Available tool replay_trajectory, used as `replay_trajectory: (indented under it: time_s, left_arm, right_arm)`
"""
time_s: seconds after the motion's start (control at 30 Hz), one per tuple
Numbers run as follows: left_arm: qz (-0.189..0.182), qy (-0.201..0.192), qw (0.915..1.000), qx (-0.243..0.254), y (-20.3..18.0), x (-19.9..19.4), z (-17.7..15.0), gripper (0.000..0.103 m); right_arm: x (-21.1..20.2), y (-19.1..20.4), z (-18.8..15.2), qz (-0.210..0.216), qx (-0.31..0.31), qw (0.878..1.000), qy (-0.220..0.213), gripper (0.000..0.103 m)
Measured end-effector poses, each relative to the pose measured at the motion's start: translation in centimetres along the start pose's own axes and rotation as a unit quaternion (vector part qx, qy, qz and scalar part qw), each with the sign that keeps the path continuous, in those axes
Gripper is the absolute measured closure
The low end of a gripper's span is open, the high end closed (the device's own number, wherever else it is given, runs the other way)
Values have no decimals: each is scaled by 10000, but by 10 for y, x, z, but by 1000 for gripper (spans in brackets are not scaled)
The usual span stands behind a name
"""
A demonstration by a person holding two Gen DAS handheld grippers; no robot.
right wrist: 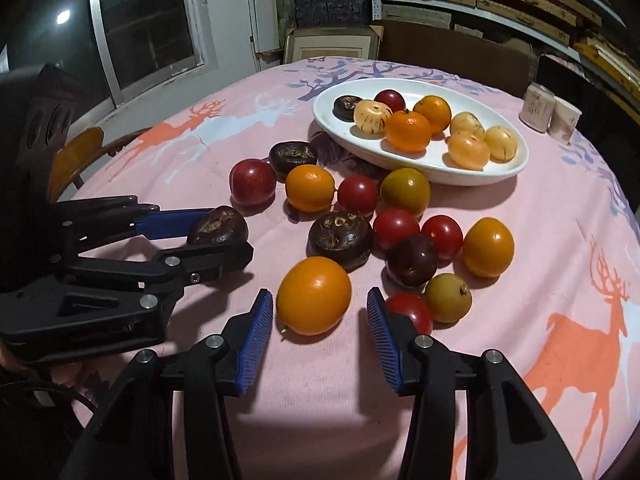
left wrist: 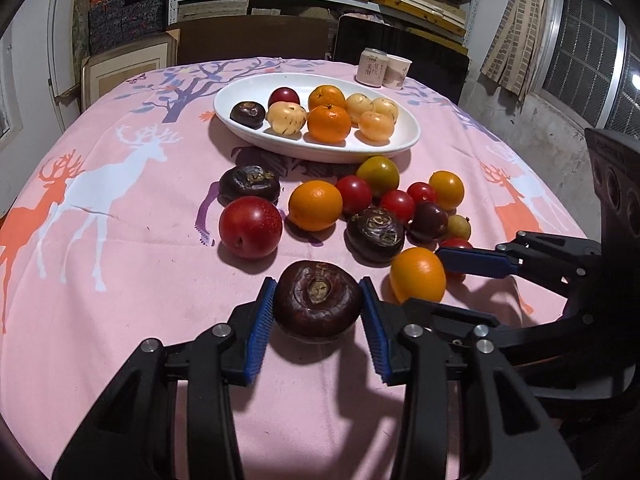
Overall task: Organize fruits
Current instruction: 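Grasp an orange tomato with the right tool while the left tool lifts the purple tomato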
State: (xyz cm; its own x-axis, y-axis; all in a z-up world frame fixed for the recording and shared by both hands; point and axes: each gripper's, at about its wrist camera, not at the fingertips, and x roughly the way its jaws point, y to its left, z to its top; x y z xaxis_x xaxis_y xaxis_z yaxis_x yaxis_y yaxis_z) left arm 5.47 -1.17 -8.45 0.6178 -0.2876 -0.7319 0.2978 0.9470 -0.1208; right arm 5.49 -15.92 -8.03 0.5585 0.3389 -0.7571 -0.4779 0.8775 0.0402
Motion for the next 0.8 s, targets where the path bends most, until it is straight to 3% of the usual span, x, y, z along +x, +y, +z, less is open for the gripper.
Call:
replay_trajectory:
  time_s: [0.1,0.3,0.5,0.67,0.8]
  left_arm:
    - [-42,14,10000,-44,1,0,-1,62]
    - [-29,-43,10000,-3,1,-1,-1,62]
    - [-151,33,9998,-113,5,-3,3,62]
    - [-98,-90,9999,-31,9,-9,32,62]
    - [45,-308,9995,102,12,-9,77,62]
  right_arm:
    - [2,1,-2,150,90,9998,-13,66]
    - [-2,-6,-3,340,376,9985,-214,66]
    - [-31,-23,-2,215,526,9960,-692,66]
    - [-57,-67,17,-131,932,9887,-1170,66]
    - [-66,-93,47,-397,933,9834,-1503,67]
